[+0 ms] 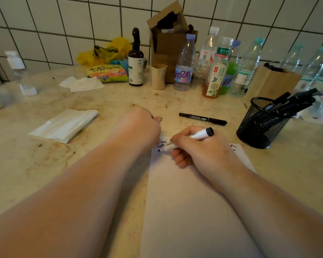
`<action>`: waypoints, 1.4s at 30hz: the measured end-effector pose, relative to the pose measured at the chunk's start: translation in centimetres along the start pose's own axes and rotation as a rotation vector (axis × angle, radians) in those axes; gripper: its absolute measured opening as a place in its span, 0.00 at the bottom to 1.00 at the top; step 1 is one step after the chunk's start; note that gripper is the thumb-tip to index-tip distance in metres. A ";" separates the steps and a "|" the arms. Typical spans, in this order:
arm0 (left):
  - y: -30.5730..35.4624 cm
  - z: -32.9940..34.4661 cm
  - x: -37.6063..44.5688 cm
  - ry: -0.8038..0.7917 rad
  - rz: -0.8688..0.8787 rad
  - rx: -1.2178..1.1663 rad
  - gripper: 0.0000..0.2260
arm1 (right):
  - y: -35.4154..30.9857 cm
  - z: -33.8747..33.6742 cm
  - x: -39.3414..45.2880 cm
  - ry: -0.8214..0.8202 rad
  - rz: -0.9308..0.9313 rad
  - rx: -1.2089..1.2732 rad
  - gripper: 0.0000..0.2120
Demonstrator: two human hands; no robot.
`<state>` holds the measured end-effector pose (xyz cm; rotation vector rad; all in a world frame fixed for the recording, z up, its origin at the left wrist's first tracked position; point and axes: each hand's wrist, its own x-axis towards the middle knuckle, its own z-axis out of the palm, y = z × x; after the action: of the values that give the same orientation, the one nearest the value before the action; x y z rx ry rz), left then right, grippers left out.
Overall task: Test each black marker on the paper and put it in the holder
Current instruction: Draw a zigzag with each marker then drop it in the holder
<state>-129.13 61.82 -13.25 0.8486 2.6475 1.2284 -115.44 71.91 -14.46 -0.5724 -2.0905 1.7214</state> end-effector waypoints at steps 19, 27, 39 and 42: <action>0.2 -0.4 -0.3 -0.032 0.010 0.035 0.18 | -0.5 0.1 -0.2 0.109 0.029 -0.021 0.10; 0.3 -0.4 -0.4 -0.032 0.001 0.027 0.17 | -0.7 0.1 -0.4 0.129 0.064 -0.008 0.10; 0.9 -0.5 -0.4 -0.083 -0.087 0.094 0.15 | -0.5 -0.4 -0.3 0.159 0.050 -0.037 0.11; 0.9 -0.6 -0.4 -0.087 -0.082 0.091 0.14 | -0.3 -0.8 -0.2 0.179 0.056 -0.051 0.10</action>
<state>-128.52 61.67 -12.24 0.7789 2.6575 1.0352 -114.90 72.38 -13.99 -0.7774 -2.0145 1.5871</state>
